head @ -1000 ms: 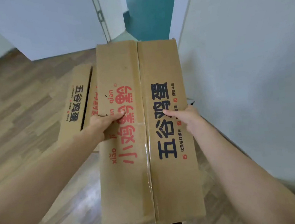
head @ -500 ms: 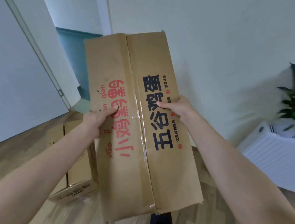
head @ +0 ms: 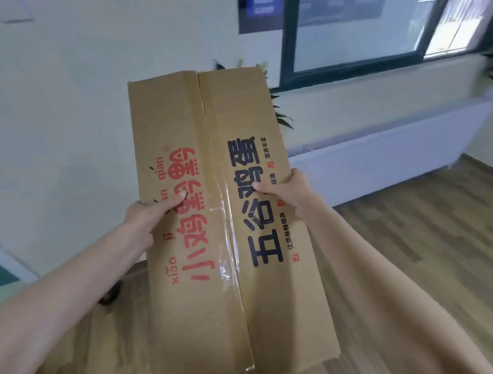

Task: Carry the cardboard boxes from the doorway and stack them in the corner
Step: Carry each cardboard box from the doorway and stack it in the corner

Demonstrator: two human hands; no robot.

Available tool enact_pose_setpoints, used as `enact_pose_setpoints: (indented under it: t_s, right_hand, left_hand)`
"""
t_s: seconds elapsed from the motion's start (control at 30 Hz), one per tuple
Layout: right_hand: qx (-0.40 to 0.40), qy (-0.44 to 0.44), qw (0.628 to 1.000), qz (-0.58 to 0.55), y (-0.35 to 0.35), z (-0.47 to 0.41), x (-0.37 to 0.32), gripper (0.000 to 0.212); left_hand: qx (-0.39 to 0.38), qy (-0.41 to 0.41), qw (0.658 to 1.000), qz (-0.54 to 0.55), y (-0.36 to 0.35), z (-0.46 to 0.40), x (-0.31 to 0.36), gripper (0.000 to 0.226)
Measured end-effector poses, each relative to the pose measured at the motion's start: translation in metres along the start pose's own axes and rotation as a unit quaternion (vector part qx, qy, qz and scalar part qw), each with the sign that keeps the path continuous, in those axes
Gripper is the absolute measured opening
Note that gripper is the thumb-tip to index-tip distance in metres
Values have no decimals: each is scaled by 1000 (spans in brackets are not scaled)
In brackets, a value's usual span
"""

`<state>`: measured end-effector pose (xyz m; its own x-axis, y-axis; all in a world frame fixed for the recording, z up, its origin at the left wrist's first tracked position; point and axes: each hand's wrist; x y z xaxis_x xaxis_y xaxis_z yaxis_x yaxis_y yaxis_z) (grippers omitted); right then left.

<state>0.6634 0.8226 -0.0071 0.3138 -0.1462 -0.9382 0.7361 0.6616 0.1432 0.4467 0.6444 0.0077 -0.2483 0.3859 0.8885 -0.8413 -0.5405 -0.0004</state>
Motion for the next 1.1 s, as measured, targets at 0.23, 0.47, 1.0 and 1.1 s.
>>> enact_pose_setpoints:
  t_s: [0.23,0.47,1.0,1.1]
  right_hand:
    - [161,-65,984,-52,273,104,113,80]
    - [301,-113,944,-77,498,220,190,79]
    - [523,-164,822,-154,886,308,263,81]
    - [553,-156,800,-173,959,313,266,79]
  left_hand:
    - [-142,37,987,-65,-304,-15,-21,61]
    - [-275,79,951,-113,-578,-12,-42,75]
    - [-498,86,834,-220,-1091,-68,-12,79]
    - [-523,90,812,-244,-1181,-80,2,80]
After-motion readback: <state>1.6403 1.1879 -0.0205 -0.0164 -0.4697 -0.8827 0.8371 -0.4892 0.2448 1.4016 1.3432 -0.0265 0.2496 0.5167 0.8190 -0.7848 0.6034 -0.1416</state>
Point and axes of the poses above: each hand's wrist, its own z-axis away from the middle knuckle, its own y-axis out of the back of the hand, x = y × z, and after that the axes turned 14 degrees about -x, right-handed
